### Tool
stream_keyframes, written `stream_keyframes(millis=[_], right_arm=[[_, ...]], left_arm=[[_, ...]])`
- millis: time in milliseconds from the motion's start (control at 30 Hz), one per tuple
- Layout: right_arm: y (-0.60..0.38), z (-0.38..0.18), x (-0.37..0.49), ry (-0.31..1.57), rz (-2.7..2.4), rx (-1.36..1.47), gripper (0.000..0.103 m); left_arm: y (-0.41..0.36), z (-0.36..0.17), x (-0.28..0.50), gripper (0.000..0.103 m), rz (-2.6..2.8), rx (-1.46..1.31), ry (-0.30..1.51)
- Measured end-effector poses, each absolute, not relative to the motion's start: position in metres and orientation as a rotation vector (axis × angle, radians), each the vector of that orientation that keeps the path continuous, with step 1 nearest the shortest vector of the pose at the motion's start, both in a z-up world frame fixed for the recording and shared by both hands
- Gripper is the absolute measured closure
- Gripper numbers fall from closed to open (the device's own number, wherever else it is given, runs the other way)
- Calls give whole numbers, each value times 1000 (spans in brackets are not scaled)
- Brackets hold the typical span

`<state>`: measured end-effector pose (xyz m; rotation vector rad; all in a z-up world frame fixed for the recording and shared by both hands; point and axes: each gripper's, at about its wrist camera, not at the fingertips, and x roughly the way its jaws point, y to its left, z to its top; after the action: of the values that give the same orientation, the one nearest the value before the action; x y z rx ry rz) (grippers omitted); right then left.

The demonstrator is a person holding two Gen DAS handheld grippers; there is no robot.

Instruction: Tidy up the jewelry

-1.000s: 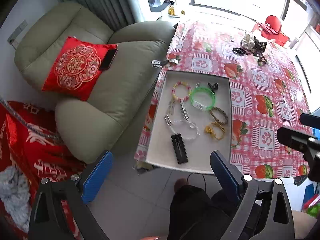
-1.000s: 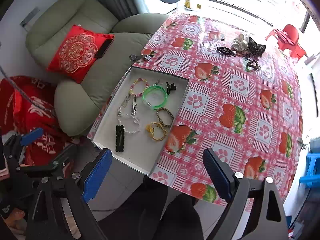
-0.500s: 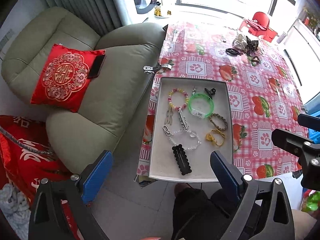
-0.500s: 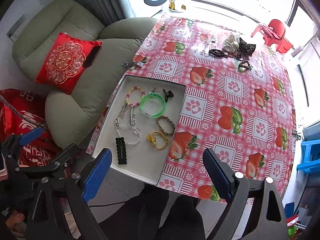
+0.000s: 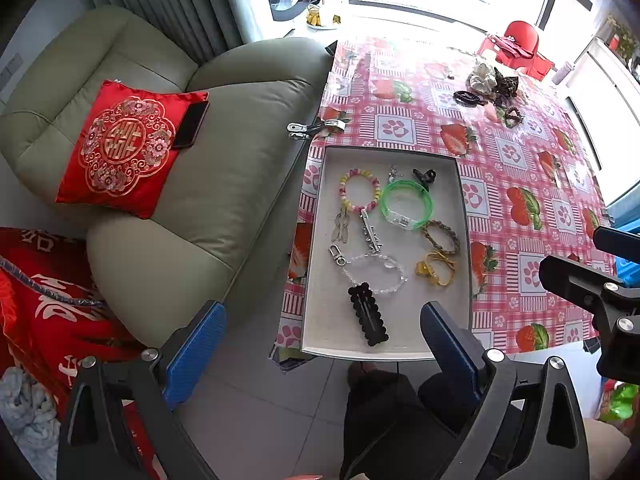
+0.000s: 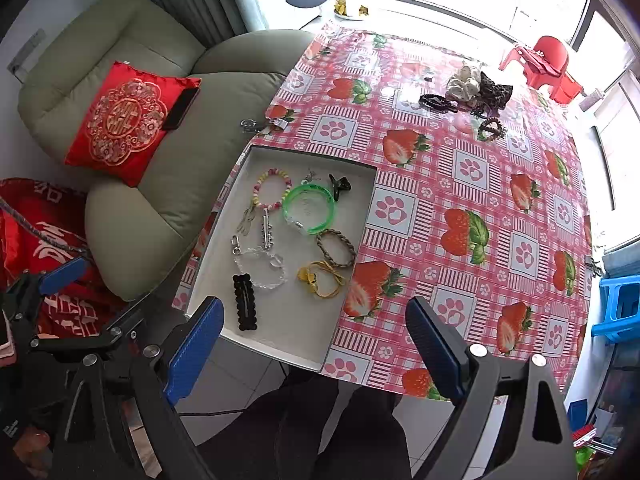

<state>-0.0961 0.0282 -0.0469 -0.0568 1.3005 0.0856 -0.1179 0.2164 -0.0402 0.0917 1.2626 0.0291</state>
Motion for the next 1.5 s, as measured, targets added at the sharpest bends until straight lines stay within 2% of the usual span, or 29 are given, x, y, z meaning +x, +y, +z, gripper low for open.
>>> stream_keyframes(millis=[1500], right_arm=[[31, -48, -96, 1303, 85, -56, 10]], left_arm=[[205, -43, -120, 1, -3, 90, 1268]])
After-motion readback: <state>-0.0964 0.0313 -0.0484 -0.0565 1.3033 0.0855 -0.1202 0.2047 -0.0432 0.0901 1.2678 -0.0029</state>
